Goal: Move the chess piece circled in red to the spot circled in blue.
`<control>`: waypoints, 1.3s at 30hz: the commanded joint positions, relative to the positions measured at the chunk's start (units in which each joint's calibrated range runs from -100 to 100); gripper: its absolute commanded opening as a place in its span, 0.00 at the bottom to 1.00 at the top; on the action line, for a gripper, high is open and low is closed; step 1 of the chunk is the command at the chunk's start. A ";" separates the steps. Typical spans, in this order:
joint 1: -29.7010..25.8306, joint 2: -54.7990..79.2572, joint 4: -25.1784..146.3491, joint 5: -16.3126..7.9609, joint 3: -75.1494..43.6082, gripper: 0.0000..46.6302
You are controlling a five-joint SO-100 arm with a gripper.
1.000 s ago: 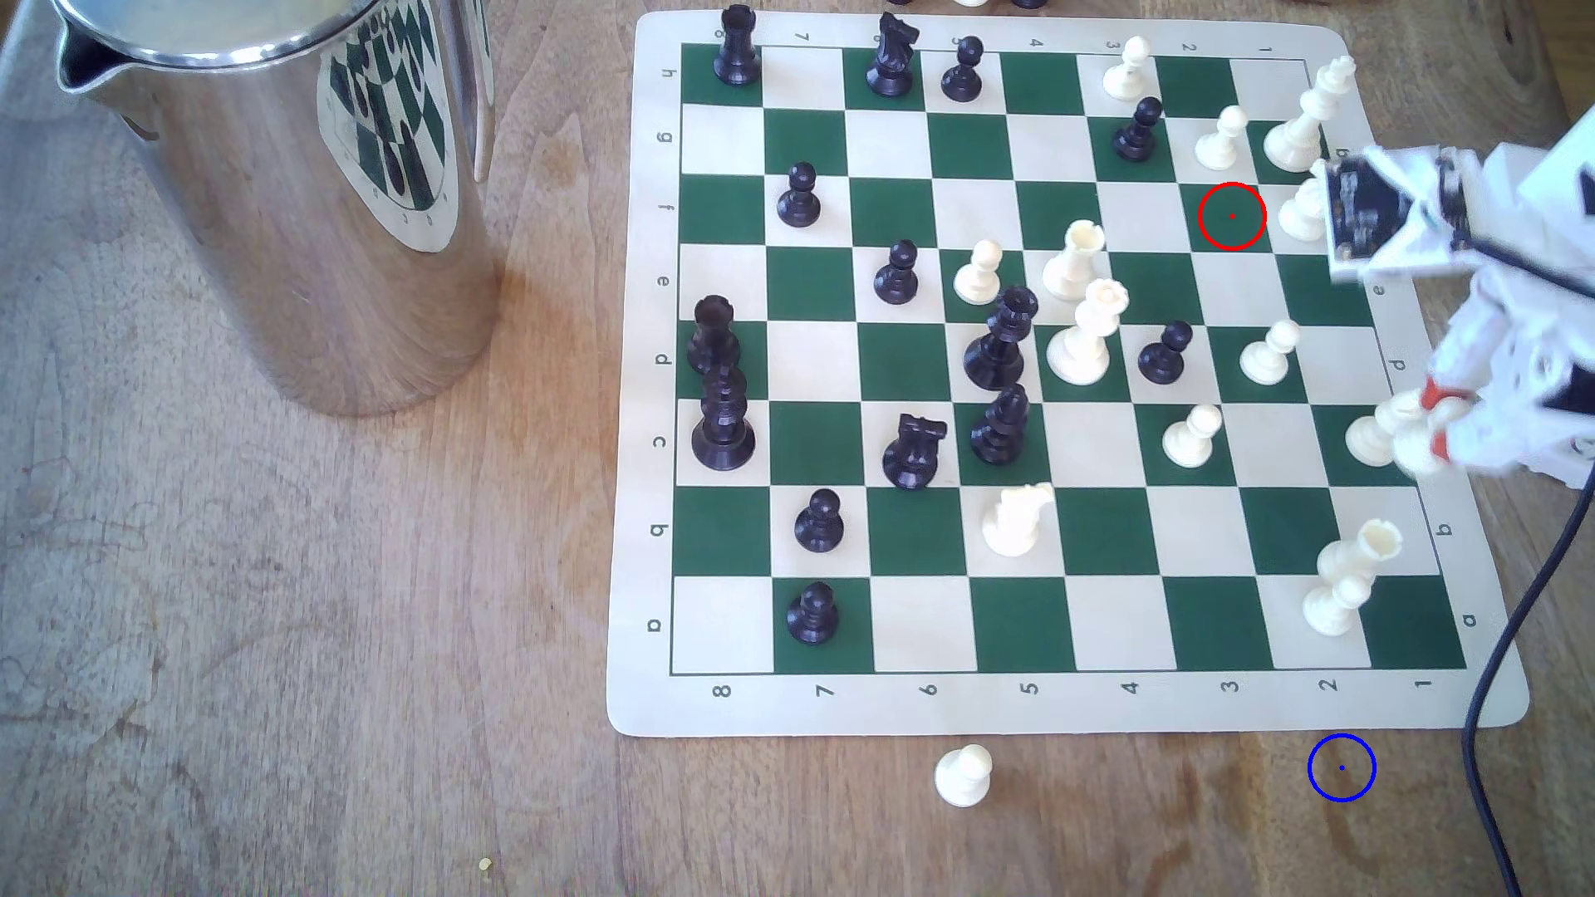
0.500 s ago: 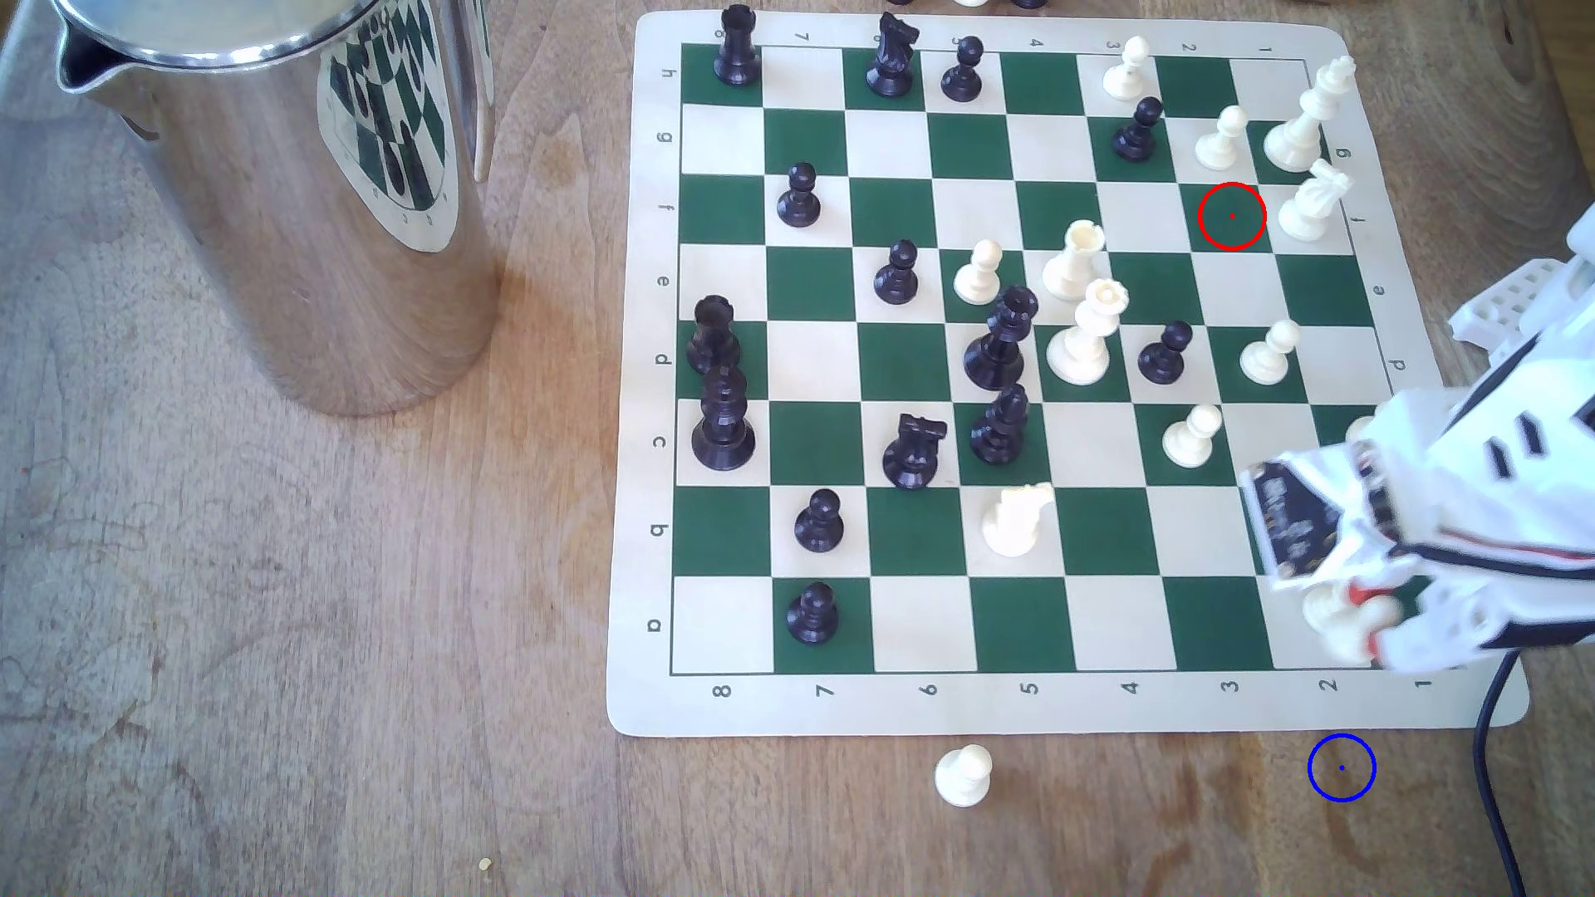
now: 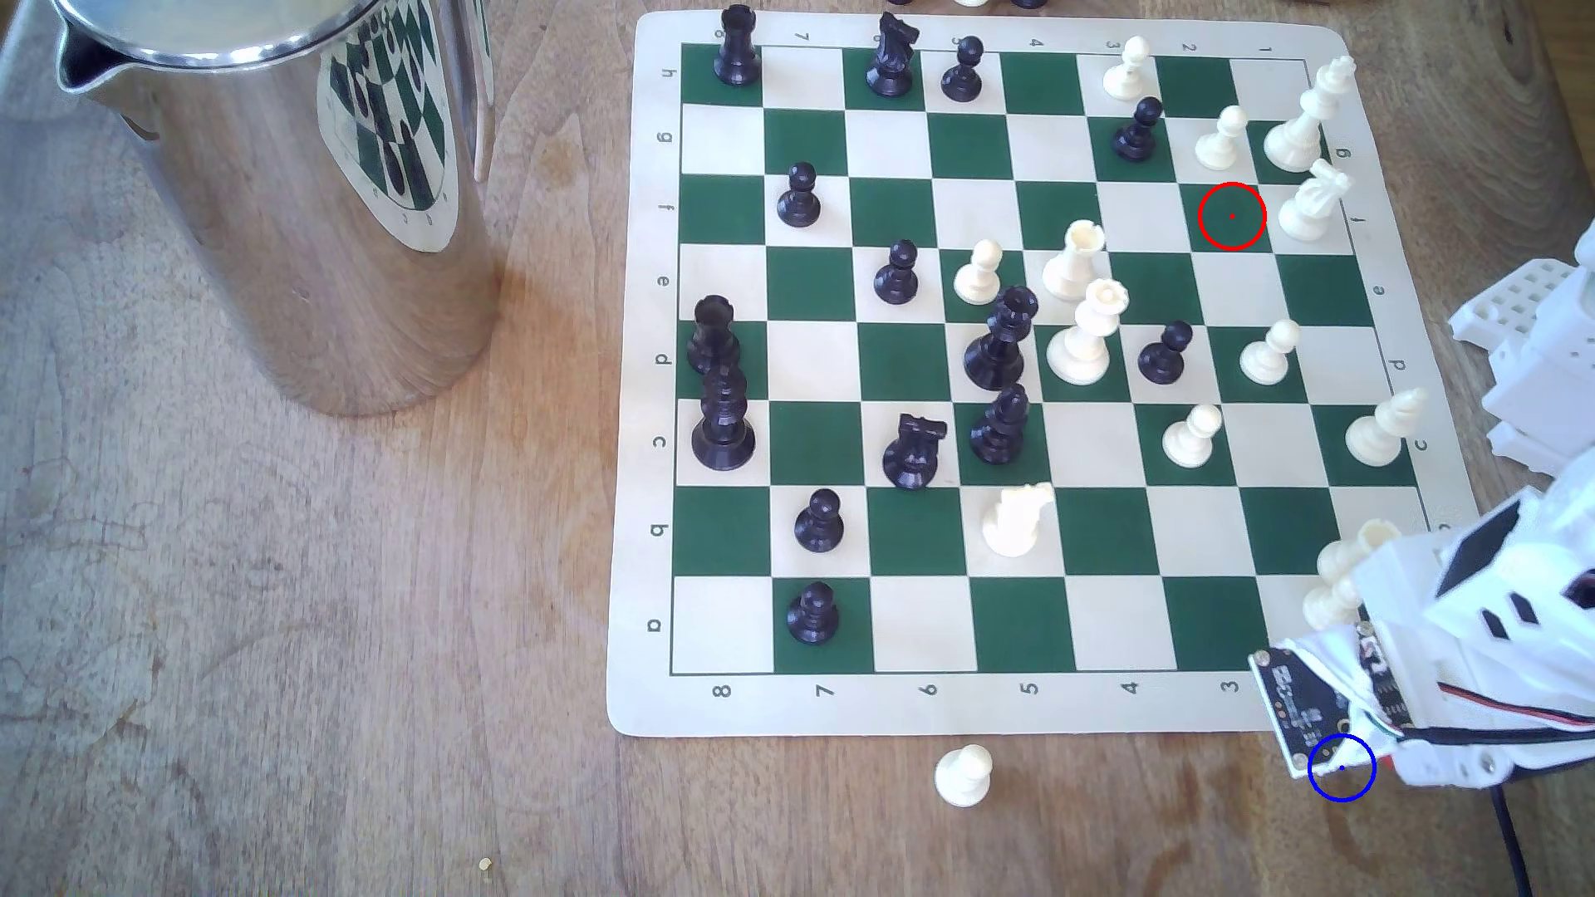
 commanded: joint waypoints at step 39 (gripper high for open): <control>-1.85 4.02 -0.36 0.73 -5.96 0.40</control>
